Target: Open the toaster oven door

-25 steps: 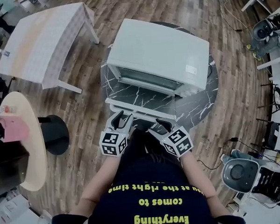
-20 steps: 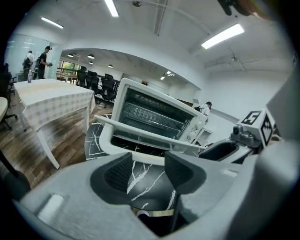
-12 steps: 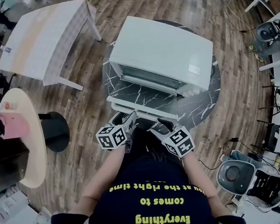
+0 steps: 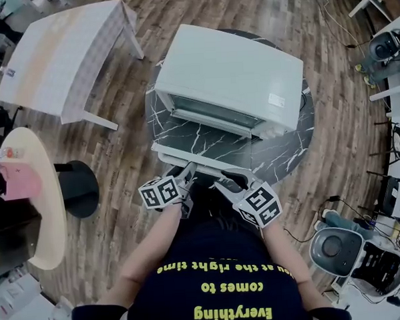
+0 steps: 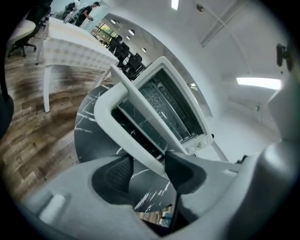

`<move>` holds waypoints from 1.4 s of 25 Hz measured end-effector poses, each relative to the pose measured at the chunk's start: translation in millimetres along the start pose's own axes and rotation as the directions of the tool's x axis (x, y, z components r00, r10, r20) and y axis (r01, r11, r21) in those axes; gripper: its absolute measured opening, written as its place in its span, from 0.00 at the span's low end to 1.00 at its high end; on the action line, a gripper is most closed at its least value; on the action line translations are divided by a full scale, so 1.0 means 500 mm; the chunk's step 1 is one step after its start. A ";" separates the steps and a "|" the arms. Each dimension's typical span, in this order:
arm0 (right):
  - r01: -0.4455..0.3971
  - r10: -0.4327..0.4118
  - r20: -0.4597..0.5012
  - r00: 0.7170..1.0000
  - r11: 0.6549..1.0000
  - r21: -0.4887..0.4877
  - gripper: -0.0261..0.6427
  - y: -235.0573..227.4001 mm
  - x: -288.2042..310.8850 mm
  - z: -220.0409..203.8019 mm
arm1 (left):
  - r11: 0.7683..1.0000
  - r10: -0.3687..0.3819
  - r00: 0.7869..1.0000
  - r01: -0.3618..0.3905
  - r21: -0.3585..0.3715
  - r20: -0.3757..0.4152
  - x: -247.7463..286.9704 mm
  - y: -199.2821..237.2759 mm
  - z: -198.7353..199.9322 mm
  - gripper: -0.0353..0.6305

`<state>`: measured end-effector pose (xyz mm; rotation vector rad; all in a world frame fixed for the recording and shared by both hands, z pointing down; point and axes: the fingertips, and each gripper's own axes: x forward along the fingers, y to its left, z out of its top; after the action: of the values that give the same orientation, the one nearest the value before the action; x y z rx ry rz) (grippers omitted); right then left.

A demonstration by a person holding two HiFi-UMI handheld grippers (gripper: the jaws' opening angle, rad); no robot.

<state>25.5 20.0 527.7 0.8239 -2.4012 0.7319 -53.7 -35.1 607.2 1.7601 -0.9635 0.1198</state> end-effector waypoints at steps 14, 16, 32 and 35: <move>0.147 -0.156 0.180 0.971 0.987 0.058 0.13 -0.115 -0.061 0.074 | 0.993 0.003 0.998 -0.011 -0.114 -0.069 0.026 0.096 -0.090 0.31; 0.147 -0.156 0.178 0.972 0.987 0.061 0.12 -0.117 -0.064 0.075 | 0.992 0.000 0.998 -0.008 -0.127 -0.068 0.027 0.106 -0.098 0.31; 0.131 -0.140 0.165 0.976 0.989 0.064 0.12 -0.117 -0.069 0.067 | 0.952 -0.071 0.996 0.054 -0.301 -0.045 0.038 0.161 -0.138 0.40; 0.122 -0.131 0.167 0.977 0.991 0.059 0.12 -0.112 -0.066 0.067 | 0.960 -0.036 0.997 0.015 -0.279 -0.070 0.034 0.165 -0.141 0.41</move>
<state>76.3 -25.3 501.4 1.0888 -2.4603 0.6964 -71.1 6.2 707.4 1.4982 -0.8584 0.0310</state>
